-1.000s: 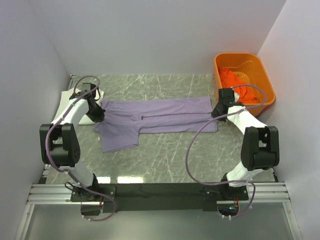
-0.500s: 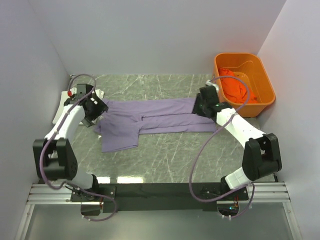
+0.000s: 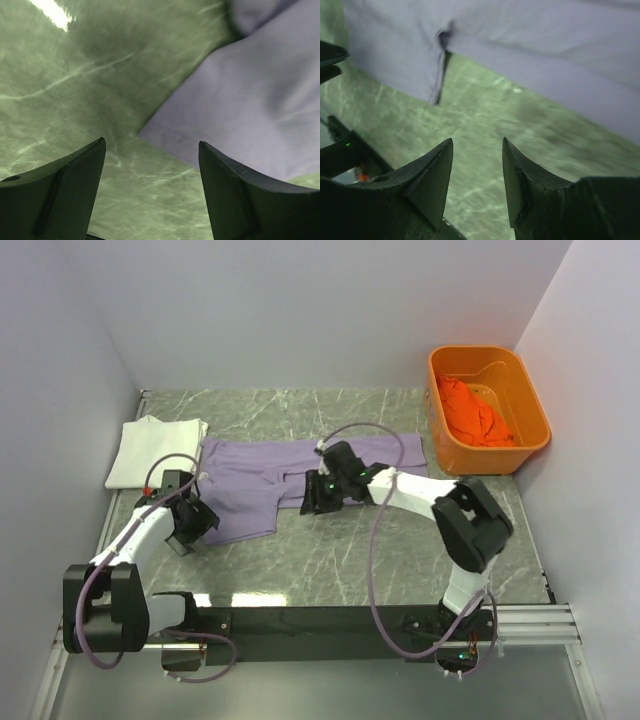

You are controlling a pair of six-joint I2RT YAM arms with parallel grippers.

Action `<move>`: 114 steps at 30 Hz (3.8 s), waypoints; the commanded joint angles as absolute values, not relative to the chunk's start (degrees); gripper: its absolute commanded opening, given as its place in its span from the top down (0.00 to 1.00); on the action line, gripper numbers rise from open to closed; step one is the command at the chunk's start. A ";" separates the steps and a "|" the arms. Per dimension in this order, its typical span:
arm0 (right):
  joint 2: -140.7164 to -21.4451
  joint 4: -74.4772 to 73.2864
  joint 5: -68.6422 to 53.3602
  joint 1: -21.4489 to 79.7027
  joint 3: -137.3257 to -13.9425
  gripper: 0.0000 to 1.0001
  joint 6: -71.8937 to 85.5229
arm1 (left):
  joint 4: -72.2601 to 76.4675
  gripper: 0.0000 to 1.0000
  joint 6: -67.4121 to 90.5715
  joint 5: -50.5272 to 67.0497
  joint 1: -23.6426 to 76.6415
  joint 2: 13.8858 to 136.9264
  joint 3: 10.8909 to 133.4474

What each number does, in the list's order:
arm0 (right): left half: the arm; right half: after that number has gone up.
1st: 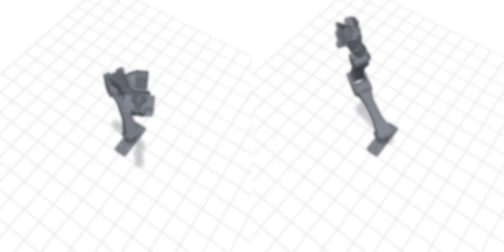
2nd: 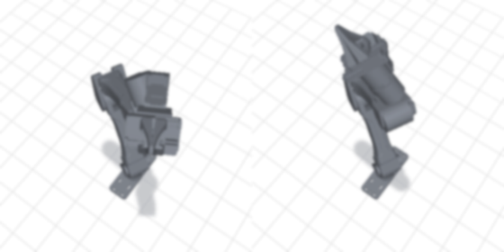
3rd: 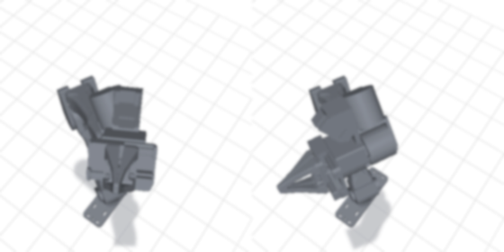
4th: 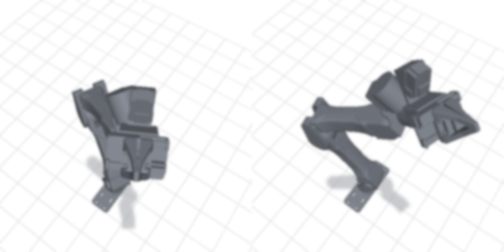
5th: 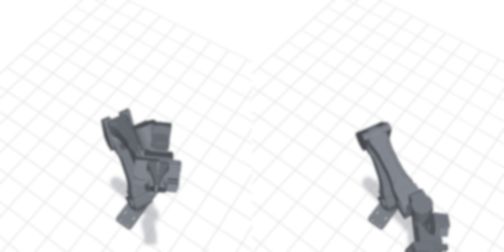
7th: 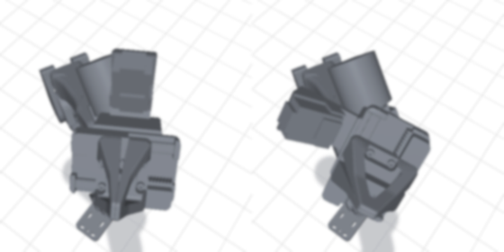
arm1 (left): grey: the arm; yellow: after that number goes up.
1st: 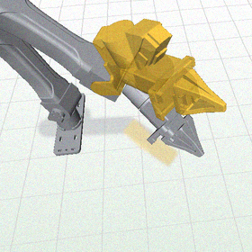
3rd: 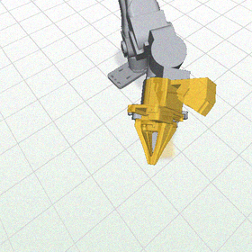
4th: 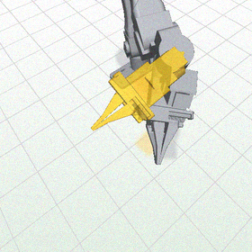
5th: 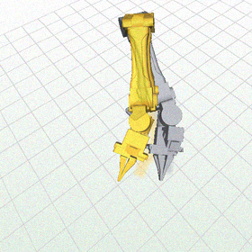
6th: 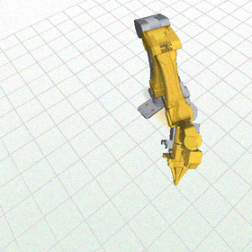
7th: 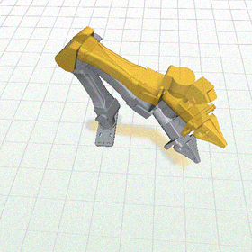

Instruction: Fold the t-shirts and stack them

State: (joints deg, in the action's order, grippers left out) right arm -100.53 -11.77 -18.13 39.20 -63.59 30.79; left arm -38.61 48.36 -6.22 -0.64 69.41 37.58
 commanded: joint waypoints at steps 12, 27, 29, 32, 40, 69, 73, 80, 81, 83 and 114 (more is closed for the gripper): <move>-115.04 -11.42 -23.91 46.76 -76.81 0.48 39.73 | -31.38 0.32 50.80 -3.52 -0.44 74.79 34.54; -123.75 -24.25 -19.52 50.01 -88.94 0.49 38.59 | -30.32 0.50 49.31 -0.44 3.60 80.06 35.16; -124.97 -25.75 -19.51 50.27 -90.87 0.51 38.15 | -30.32 0.60 49.39 -0.44 3.78 80.42 35.16; -126.12 -27.16 -19.42 50.62 -92.46 0.60 37.79 | -30.50 0.73 49.39 -0.44 3.87 80.42 35.51; -123.41 -26.11 -18.81 50.36 -91.67 1.00 37.18 | -33.39 0.99 48.78 -1.32 3.87 76.47 39.45; -134.90 -13.18 -31.20 32.43 -113.45 1.00 40.87 | -19.08 0.99 37.44 7.56 3.78 103.62 83.66; -136.84 -11.51 -32.69 31.29 -114.43 0.99 41.22 | -19.16 0.99 37.88 7.21 3.78 106.69 85.08; -136.59 -11.43 -31.74 30.59 -110.50 0.97 40.87 | -18.19 0.99 39.11 7.38 3.78 110.21 83.94; -135.02 -11.08 -29.81 30.59 -109.09 0.97 41.13 | -17.85 0.99 39.37 8.08 3.78 110.74 83.85; -133.34 -9.07 -28.39 30.41 -104.88 0.97 41.48 | -16.79 0.99 39.46 8.70 3.87 111.09 83.50; -129.03 -12.48 -23.56 29.88 -102.22 0.70 35.34 | -19.07 0.92 46.14 2.90 4.48 111.10 76.20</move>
State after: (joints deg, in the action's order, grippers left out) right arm -133.21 -11.51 -24.62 30.46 -101.60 37.60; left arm -20.45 44.77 4.21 4.69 113.34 77.08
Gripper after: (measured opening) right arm 0.259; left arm 0.066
